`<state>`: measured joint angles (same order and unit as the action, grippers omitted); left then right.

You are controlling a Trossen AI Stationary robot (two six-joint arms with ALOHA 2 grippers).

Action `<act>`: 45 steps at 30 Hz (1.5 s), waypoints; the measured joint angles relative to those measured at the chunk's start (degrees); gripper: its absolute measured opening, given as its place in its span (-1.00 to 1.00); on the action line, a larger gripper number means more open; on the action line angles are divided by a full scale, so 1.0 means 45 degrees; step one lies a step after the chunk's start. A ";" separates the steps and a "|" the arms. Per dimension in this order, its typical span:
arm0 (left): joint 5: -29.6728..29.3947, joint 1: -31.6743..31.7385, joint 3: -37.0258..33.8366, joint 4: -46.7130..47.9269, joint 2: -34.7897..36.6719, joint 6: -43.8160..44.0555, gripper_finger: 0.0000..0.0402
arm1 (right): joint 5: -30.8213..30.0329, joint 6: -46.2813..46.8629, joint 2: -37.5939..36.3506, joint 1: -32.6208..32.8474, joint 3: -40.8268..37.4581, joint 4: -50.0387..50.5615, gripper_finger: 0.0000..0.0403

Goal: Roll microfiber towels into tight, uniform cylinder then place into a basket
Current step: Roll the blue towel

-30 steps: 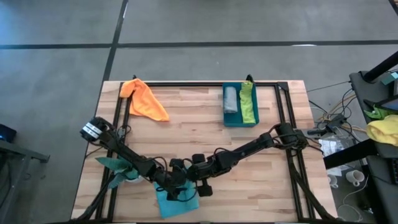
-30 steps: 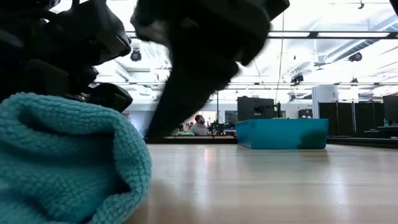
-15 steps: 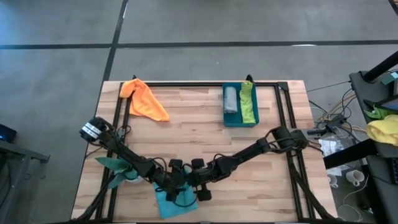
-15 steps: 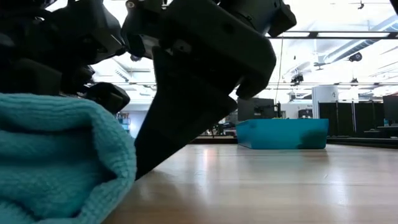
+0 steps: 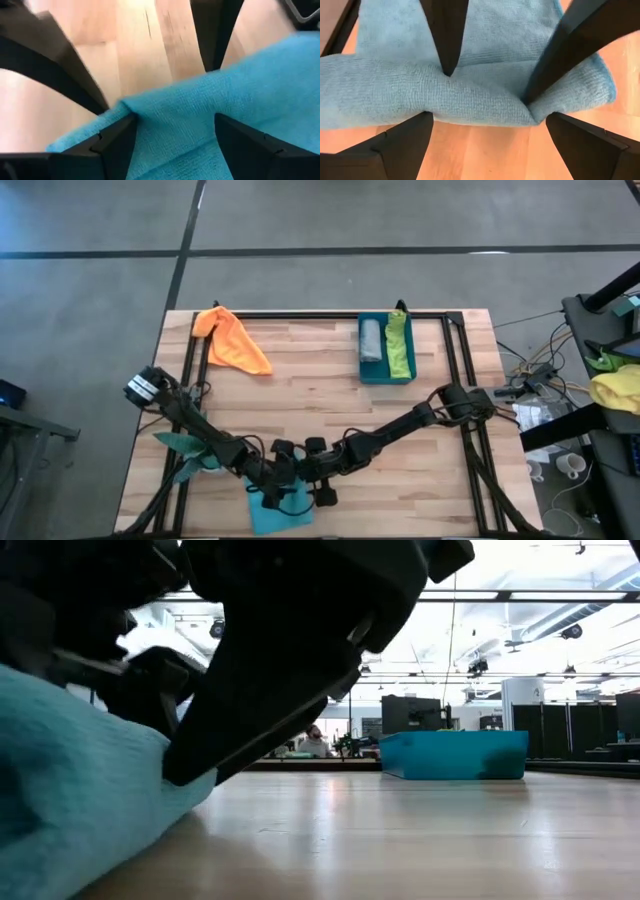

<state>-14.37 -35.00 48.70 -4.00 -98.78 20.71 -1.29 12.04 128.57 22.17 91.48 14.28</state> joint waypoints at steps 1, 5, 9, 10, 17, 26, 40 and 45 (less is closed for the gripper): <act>-0.0061 0.0021 0.0057 0.0173 0.0167 -0.0005 0.25 | -0.0005 0.0017 0.0000 0.0012 -0.0003 0.0032 0.91; -0.0158 0.0002 0.0190 0.1799 0.0998 0.0061 0.25 | -0.0022 0.0263 0.0010 0.0041 -0.0073 0.0087 0.91; -0.0129 -0.0223 0.0365 0.3620 0.2162 0.1288 0.25 | -0.0055 0.0325 0.0010 0.0096 -0.0162 0.0214 0.91; -0.0141 -0.0354 0.0371 0.3945 0.2401 0.1836 0.25 | -0.0056 0.0334 0.0010 0.0106 -0.0174 0.0295 0.91; -0.0593 -0.2112 0.0298 0.4204 0.2534 0.4526 0.25 | -0.0114 0.0436 0.0000 0.0268 -0.0176 0.1014 0.91; -0.0552 -0.2503 0.0303 0.3888 0.0691 0.5636 0.25 | -0.0058 0.0806 0.0000 0.0345 -0.0310 0.0177 0.91; -0.0418 -0.2112 0.0332 0.3758 -0.0063 0.4869 0.25 | -0.0396 0.0893 0.0000 0.0350 -0.0203 -0.0582 0.91; -0.0220 -0.1677 0.0348 0.3785 -0.0054 0.4403 0.25 | -0.0401 0.0898 0.0000 0.0350 -0.0201 -0.0946 0.91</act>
<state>-15.36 -42.54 50.27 13.03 -99.02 40.52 -3.09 16.08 128.57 23.75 90.58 10.03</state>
